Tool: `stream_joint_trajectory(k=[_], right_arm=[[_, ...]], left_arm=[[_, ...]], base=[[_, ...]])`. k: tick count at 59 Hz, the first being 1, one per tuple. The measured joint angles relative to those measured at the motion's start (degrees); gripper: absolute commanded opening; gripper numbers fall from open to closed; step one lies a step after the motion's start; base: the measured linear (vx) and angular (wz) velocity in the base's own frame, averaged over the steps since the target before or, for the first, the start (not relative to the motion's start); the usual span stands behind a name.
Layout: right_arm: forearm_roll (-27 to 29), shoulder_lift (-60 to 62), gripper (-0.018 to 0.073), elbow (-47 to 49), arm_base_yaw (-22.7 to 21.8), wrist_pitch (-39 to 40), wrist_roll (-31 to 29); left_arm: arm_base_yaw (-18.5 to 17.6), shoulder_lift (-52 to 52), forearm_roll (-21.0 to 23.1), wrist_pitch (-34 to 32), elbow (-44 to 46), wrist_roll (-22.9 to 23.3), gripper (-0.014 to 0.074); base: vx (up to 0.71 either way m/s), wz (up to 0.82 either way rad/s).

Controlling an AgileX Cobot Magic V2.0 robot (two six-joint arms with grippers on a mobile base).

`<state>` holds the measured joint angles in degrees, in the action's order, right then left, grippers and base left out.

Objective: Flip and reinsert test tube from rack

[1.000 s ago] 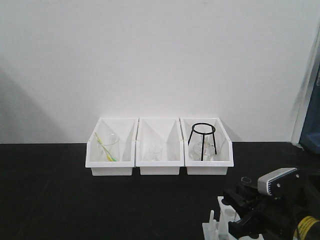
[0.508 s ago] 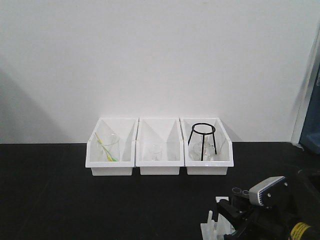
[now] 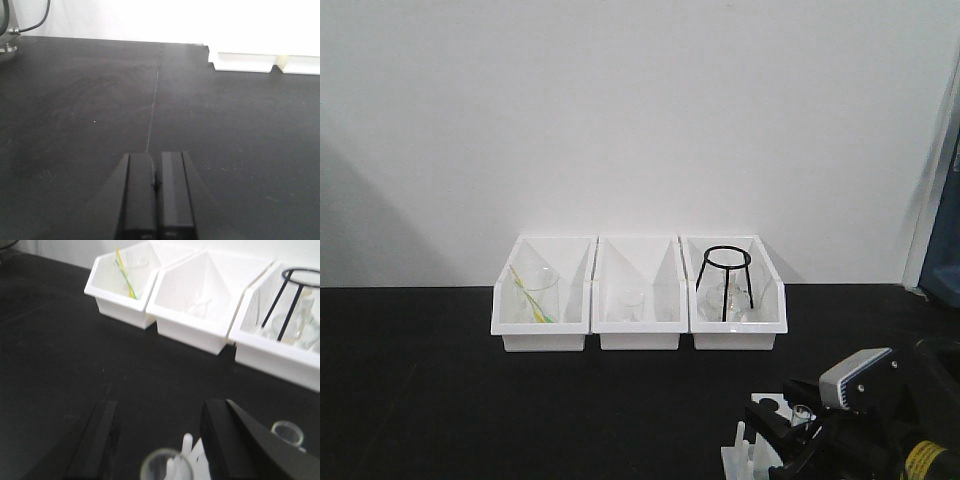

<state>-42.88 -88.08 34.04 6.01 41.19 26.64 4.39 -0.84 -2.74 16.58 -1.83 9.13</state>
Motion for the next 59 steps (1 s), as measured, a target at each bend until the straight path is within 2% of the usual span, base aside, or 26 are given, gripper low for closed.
stream_joint_trajectory(k=[8, 14, 32, 48, 59], right_arm=[[0.06, 7.45, 0.0447, 0.00, 0.00, -0.77, 0.86], [0.06, 15.21, 0.0447, 0.00, 0.00, -3.22, 5.90], [-2.06, 34.93, 0.0445, 0.00, 0.00, -21.27, 18.41], [-2.11, 39.83, 0.0445, -0.01, 0.00, -23.09, 20.04], [-2.11, 39.88, 0.0410, -0.01, 0.00, -24.97, 19.98]], left_arm=[[0.00, 0.00, 0.00, 0.00, 0.00, 0.00, -0.0006], [0.00, 0.00, 0.00, 0.00, 0.00, 0.00, -0.0006], [0.00, 0.00, 0.00, 0.00, 0.00, 0.00, -0.0006], [0.00, 0.00, 0.00, 0.00, 0.00, 0.00, -0.0006], [0.00, 0.00, 0.00, 0.00, 0.00, 0.00, -0.0006]], base=[[0.00, 0.00], [0.00, 0.00], [0.00, 0.00], [0.00, 0.00], [0.00, 0.00]])
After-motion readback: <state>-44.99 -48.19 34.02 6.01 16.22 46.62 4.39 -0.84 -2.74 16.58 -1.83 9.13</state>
